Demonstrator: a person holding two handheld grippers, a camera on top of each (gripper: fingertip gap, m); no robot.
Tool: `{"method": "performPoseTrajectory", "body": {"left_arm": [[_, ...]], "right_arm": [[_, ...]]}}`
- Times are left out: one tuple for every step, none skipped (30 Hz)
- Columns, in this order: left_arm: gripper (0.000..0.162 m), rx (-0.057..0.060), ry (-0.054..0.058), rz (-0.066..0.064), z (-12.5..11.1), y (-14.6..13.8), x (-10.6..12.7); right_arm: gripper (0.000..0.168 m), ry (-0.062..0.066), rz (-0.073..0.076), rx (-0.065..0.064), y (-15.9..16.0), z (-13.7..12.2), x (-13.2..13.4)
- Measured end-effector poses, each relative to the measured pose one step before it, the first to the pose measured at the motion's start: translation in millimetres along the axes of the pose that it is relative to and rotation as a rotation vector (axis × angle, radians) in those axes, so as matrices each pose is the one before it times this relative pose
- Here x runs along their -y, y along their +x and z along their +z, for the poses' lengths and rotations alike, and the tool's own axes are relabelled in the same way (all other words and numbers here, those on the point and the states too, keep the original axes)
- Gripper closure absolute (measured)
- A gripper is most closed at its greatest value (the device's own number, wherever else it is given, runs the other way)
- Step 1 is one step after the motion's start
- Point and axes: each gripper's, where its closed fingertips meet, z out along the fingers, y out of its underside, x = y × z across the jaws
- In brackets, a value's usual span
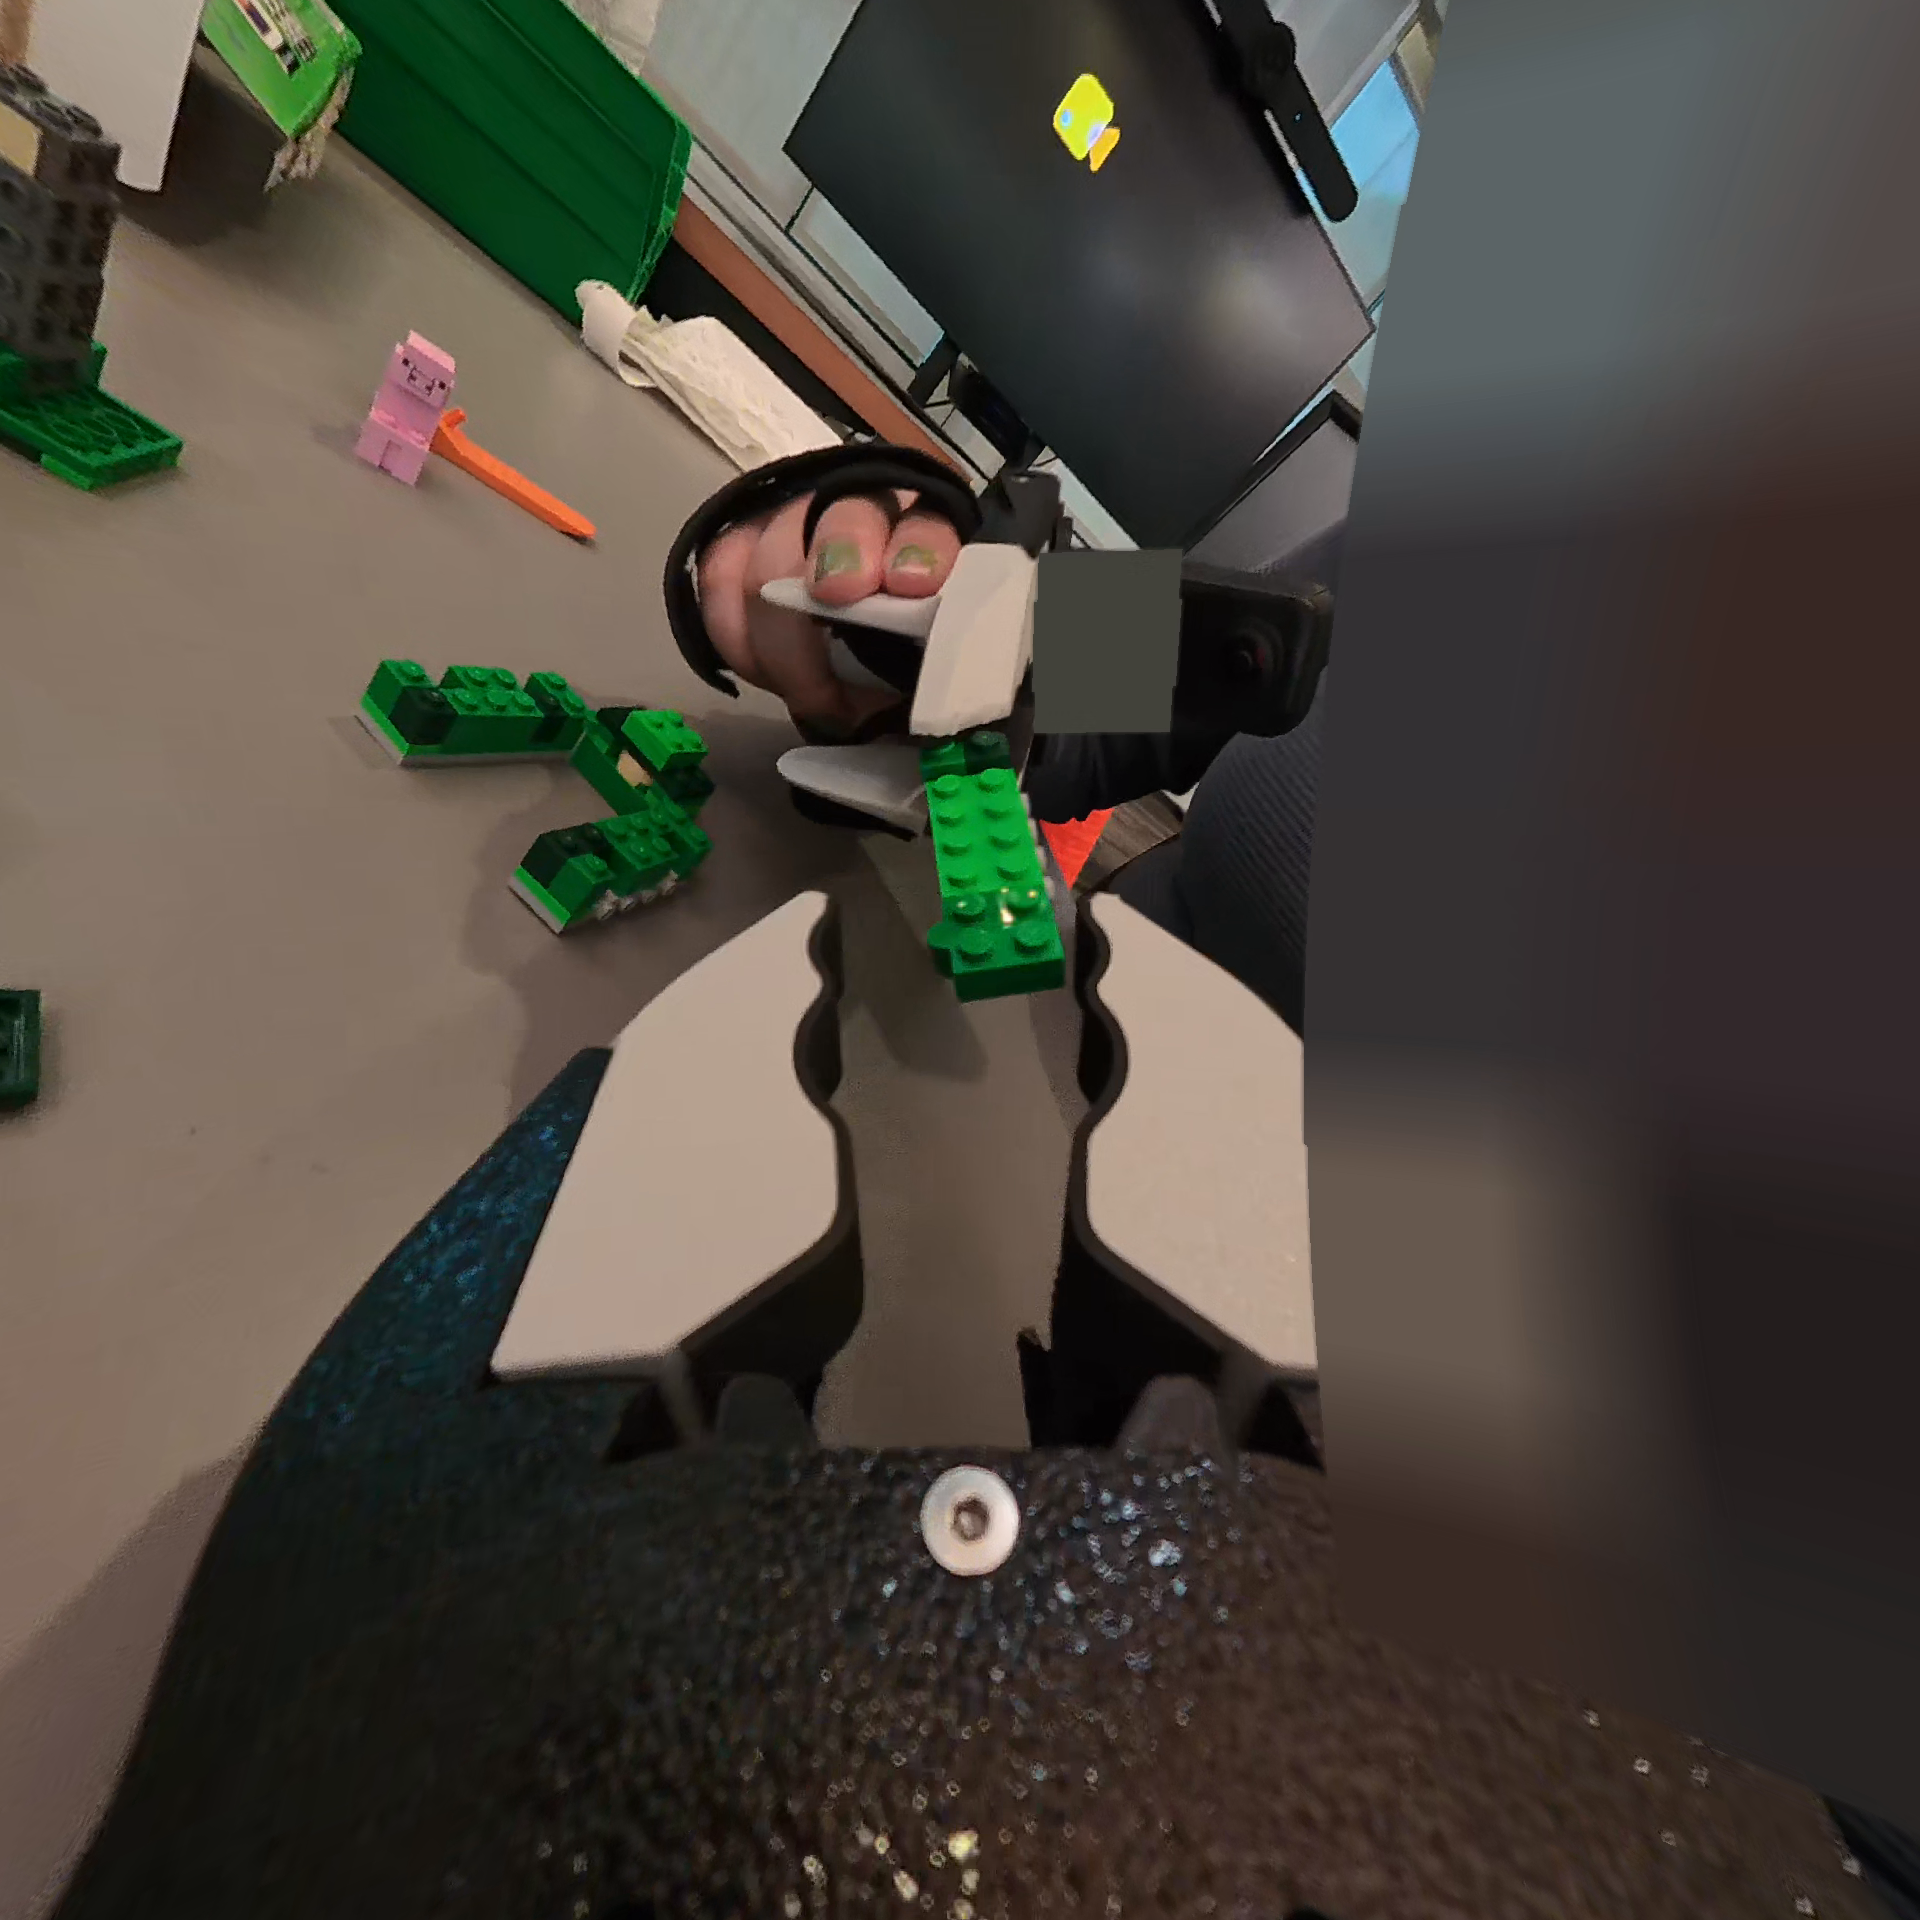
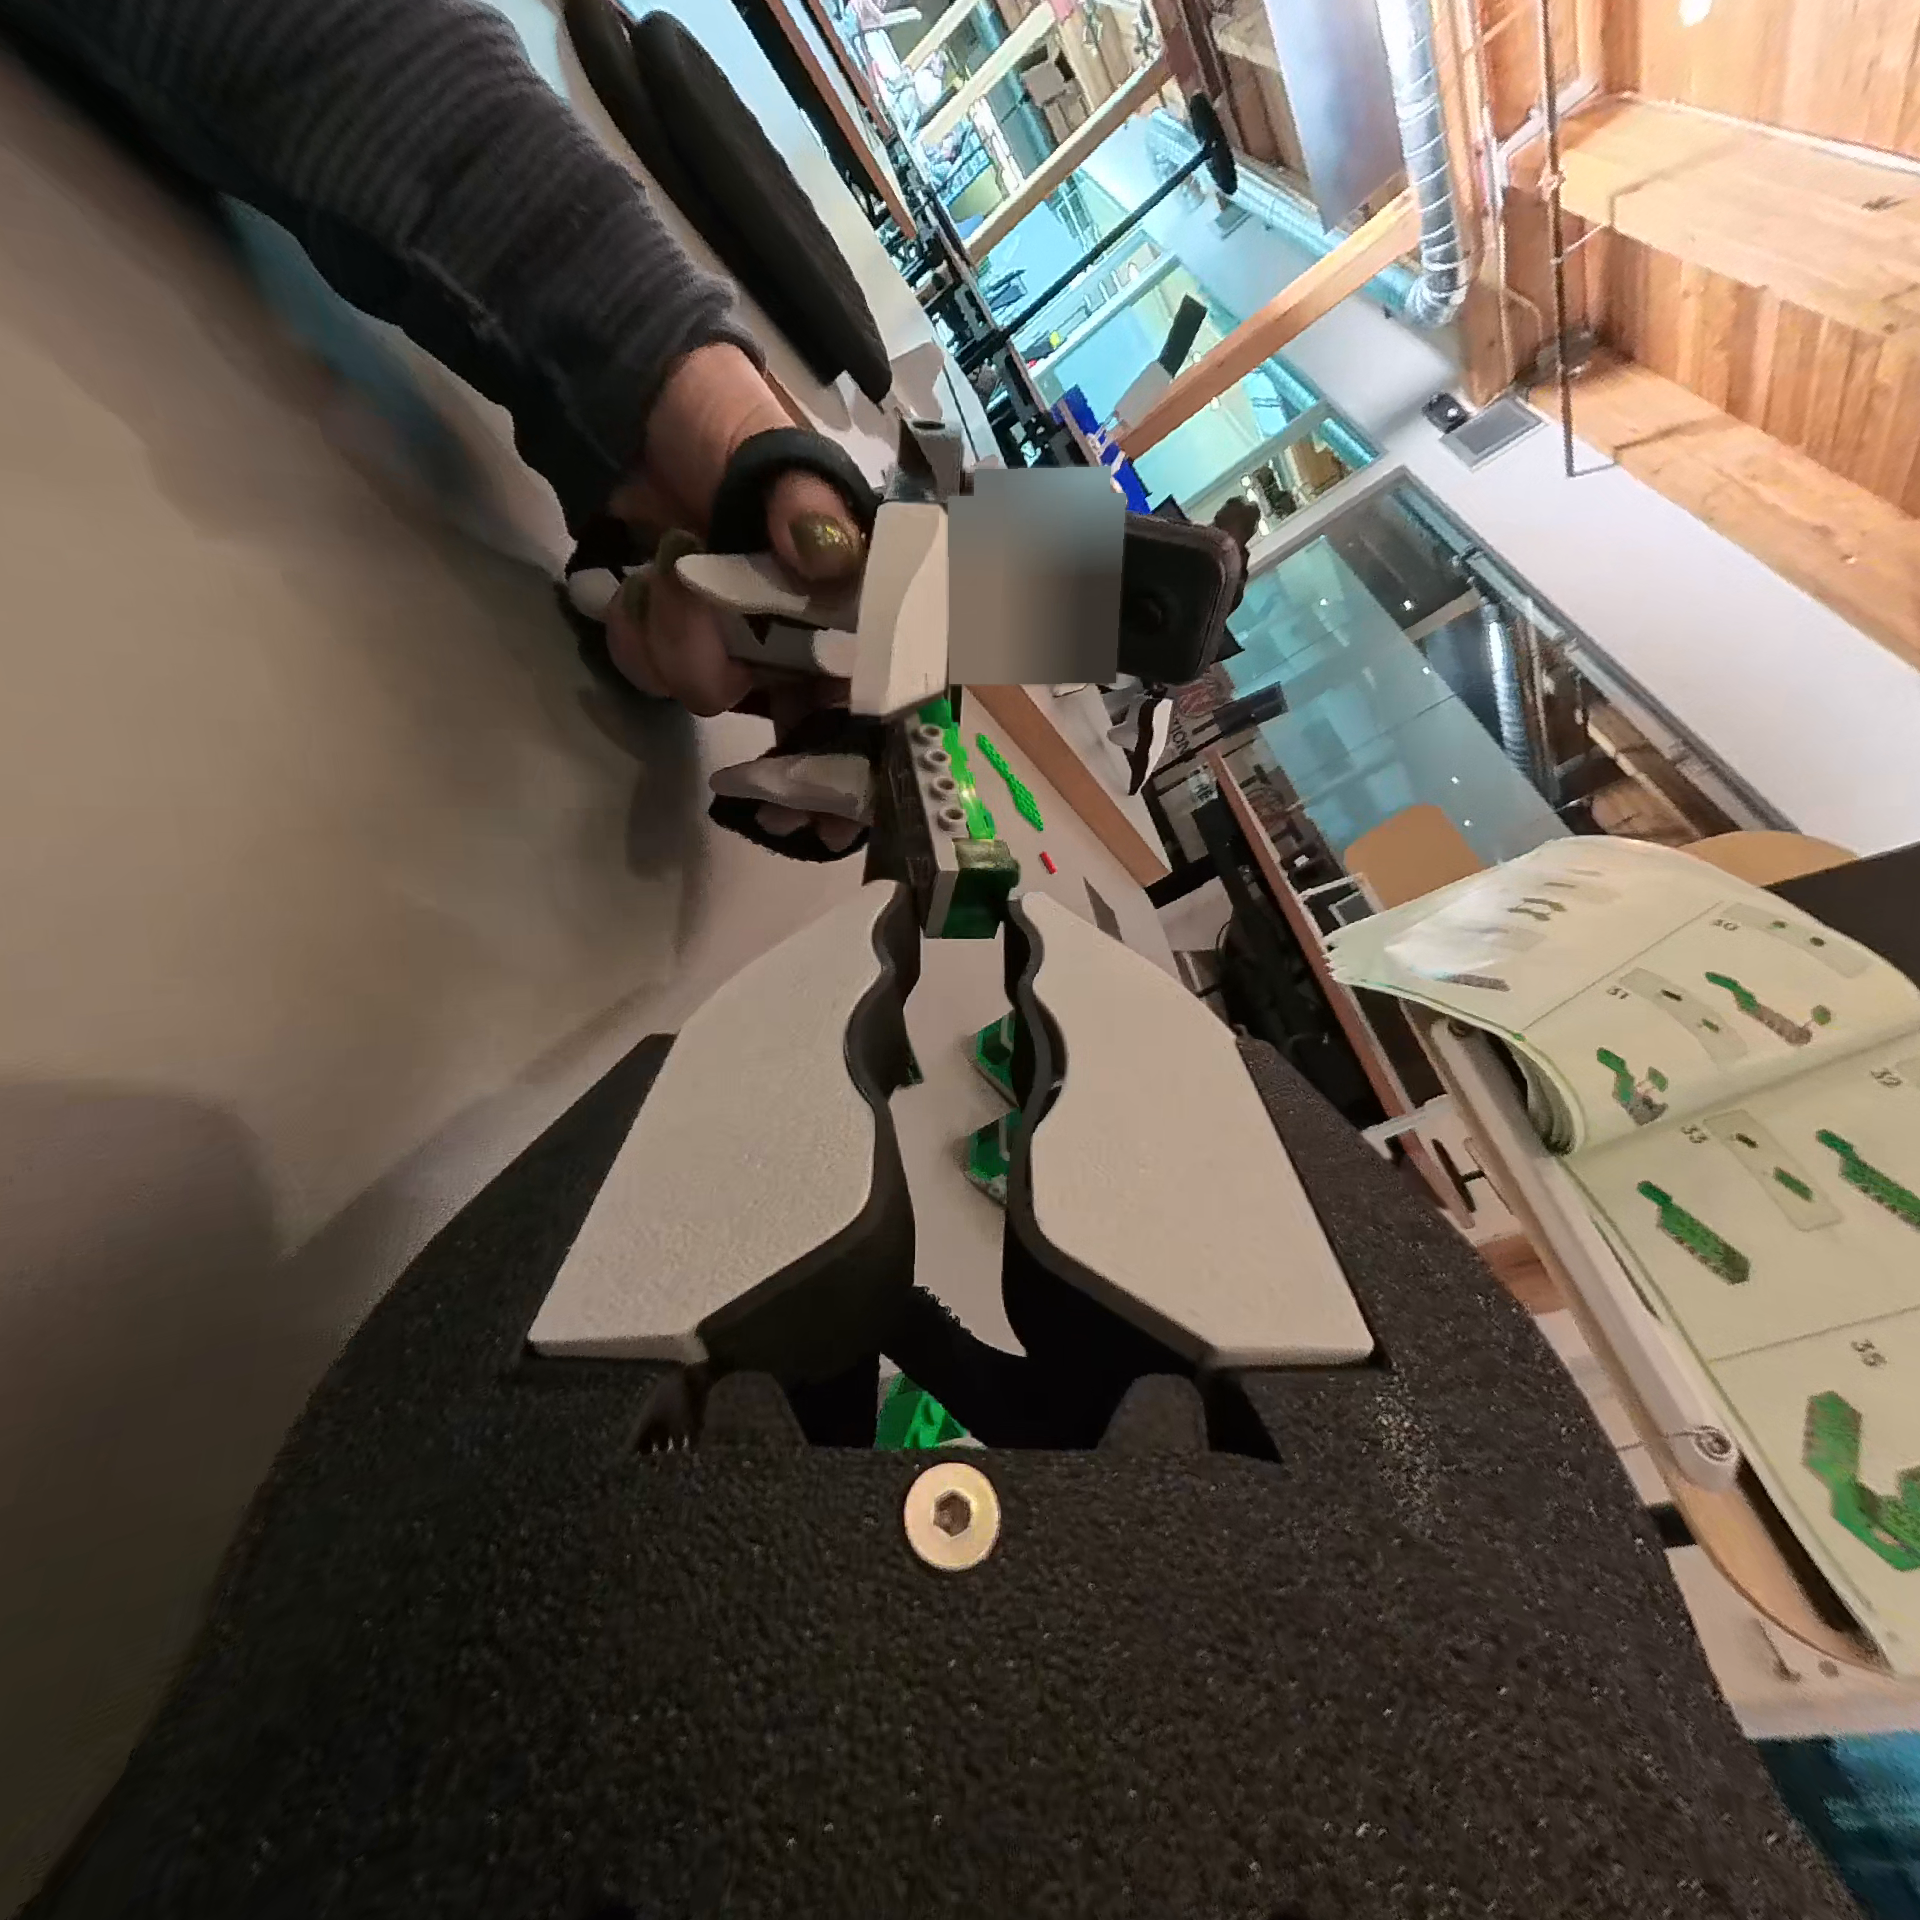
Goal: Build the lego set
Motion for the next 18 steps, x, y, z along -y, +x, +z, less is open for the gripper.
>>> {"method": "performPoseTrajectory", "body": {"left_arm": [[0.121,0.0007,-0.0067,0.0078,1.60,0.32,-0.87],[0.123,-0.0050,0.0014,0.0111,1.33,1.41,0.33],[0.125,-0.0072,0.0057,0.0087,0.84,1.46,0.85],[0.127,-0.0089,0.0048,0.0042,0.45,1.35,0.62],[0.130,-0.0019,0.0024,0.0052,-0.03,0.42,0.39],[0.133,0.0176,-0.0024,0.0111,-0.20,-1.45,-0.44],[0.135,0.0153,-0.0118,0.0238,-0.10,-0.47,-1.20],[0.138,0.0126,-0.0187,0.0265,0.07,0.62,-1.43],[0.140,0.0255,-0.0168,0.0291,-0.91,-0.63,-0.64],[0.143,0.0462,-0.0133,0.0394,-2.95,-2.92,0.28],[0.143,0.0559,-0.0073,0.0403,-5.76,-4.17,1.36],[0.143,0.0676,-0.0042,0.0410,-7.70,-6.34,1.71],[0.143,0.0843,-0.0057,0.0502,-8.72,-8.98,1.17],[0.143,0.0727,0.0101,0.0552,-8.28,-7.75,2.71],[0.143,0.0593,0.0183,0.0431,-7.43,-6.64,3.53],[0.143,0.0644,0.0158,0.0362,-6.24,-8.24,2.83],[0.143,0.0690,0.0156,0.0359,-5.18,-9.29,1.84],[0.143,0.0677,-0.0007,0.0358,-4.31,-9.48,-0.86]], "right_arm": [[0.153,0.0020,-0.0098,0.0010,-0.60,-0.17,0.28],[0.153,0.0004,-0.0143,-0.0007,-0.71,-0.04,-0.01],[0.153,-0.0024,-0.0173,-0.0020,-0.68,0.07,-0.45],[0.153,-0.0034,-0.0157,0.0039,-1.71,0.37,-0.47],[0.153,-0.0010,-0.0109,0.0012,-1.16,0.40,-0.07],[0.153,-0.0046,-0.0023,-0.0026,-0.27,0.21,-0.58],[0.153,0.0025,0.0139,0.0046,-0.52,-0.04,0.69],[0.153,0.0058,0.0330,0.0109,-0.65,-0.52,1.21],[0.153,0.0045,0.0536,0.0210,-0.61,-0.42,0.03],[0.151,-0.0044,0.0687,0.0301,0.20,-0.57,-2.35],[0.149,-0.0179,0.0720,0.0260,2.80,0.00,-4.81],[0.147,-0.0350,0.0700,0.0313,3.74,0.99,-6.93],[0.145,-0.0445,0.0621,0.0383,4.07,1.93,-7.67],[0.143,-0.0349,0.0446,0.0264,5.85,2.44,-5.23],[0.147,-0.0358,0.0290,0.0469,2.83,3.29,-4.37],[0.147,-0.0489,0.0215,0.0396,3.51,4.10,-4.94],[0.147,-0.0402,-0.0015,0.0223,4.83,4.26,-3.27],[0.150,-0.0259,-0.0145,0.0112,5.26,3.98,-1.44]]}}
